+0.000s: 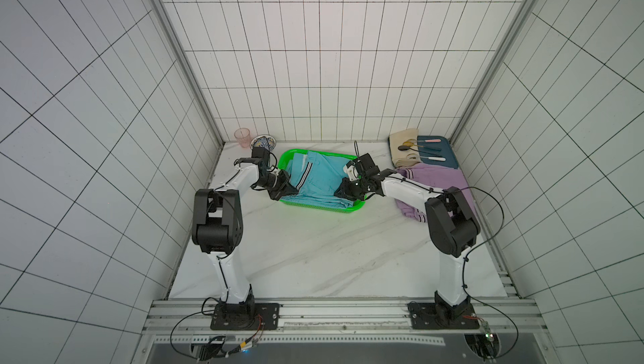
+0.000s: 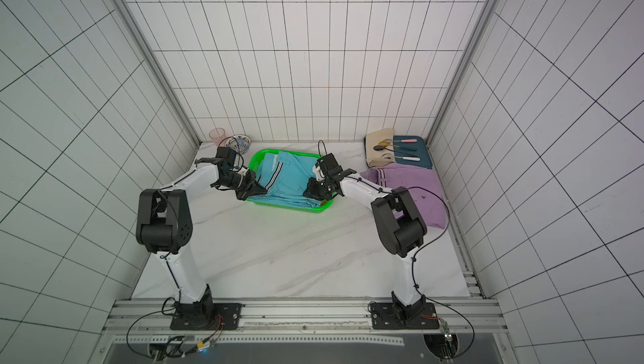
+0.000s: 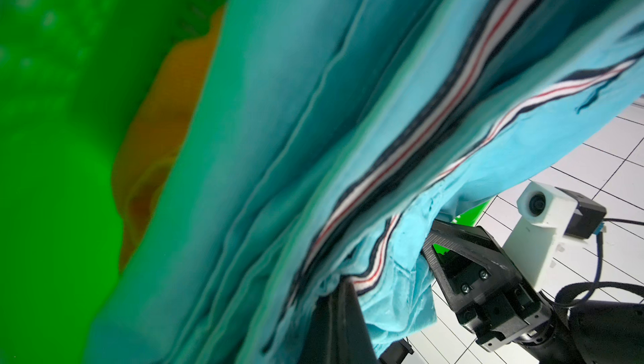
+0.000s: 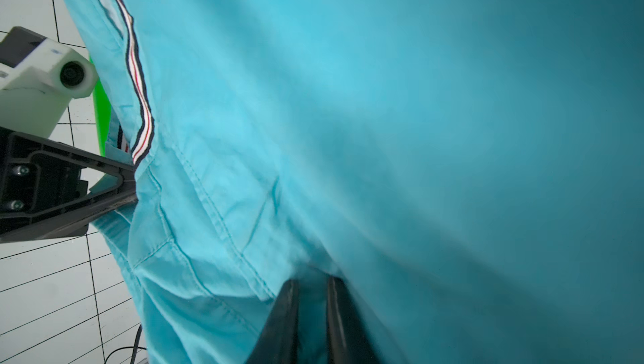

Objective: Put the folded long pants in the basket
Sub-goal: Place the long pant in the basket.

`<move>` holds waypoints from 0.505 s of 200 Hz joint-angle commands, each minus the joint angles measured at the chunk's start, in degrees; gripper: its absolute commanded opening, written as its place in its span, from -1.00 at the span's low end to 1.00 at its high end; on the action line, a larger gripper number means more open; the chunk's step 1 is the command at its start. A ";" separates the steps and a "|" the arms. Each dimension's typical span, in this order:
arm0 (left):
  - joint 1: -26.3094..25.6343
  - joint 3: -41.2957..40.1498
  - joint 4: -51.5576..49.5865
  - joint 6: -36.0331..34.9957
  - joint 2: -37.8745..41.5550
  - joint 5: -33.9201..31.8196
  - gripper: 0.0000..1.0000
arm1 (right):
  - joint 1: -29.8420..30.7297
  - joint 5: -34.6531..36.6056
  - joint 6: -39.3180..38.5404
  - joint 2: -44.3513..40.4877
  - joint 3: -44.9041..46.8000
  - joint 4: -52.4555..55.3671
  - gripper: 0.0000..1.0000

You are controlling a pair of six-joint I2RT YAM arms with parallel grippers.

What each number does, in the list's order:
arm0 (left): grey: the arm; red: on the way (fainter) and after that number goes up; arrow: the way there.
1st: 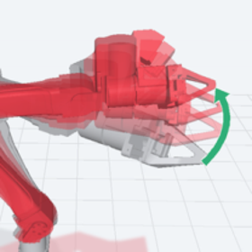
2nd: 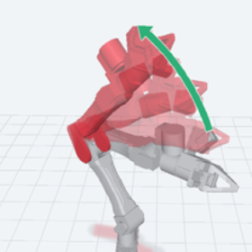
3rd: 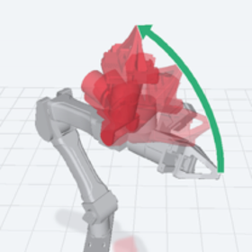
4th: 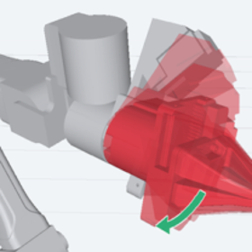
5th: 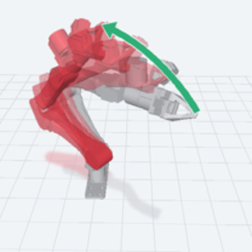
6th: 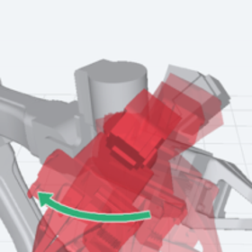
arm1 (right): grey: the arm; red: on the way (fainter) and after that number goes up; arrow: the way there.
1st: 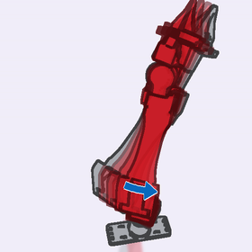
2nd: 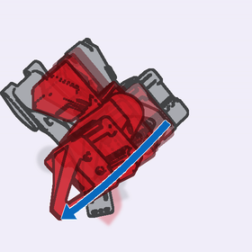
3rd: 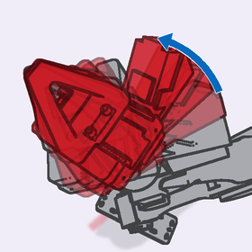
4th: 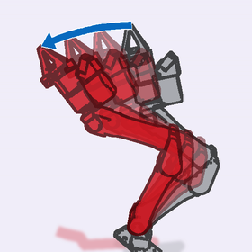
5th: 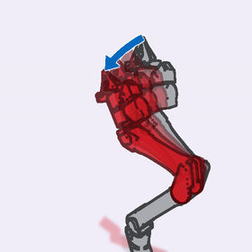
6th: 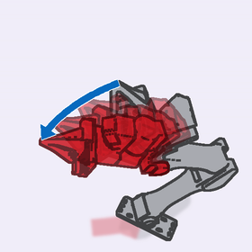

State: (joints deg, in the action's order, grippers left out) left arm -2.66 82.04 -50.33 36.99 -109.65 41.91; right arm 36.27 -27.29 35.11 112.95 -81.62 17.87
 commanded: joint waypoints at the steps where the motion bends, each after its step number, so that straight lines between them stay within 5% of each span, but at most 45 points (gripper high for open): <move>1: -2.06 1.56 -1.18 0.70 5.32 -6.74 -1.00 | -1.30 4.77 -2.31 -5.69 0.40 6.75 -0.57; 51: -7.23 13.36 1.33 3.18 8.83 -12.83 -1.00 | -1.69 17.13 -8.42 -12.32 -8.36 8.84 -0.38; 101: -4.93 34.67 -9.51 -1.43 -14.70 -10.07 -1.00 | -4.18 18.93 -10.65 3.96 -20.64 11.71 -0.47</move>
State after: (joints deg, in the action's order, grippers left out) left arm -8.99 110.08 -51.75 38.96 -111.92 31.70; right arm 33.36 -12.34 27.14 107.68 -97.91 24.93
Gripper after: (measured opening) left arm 0.037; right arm 0.275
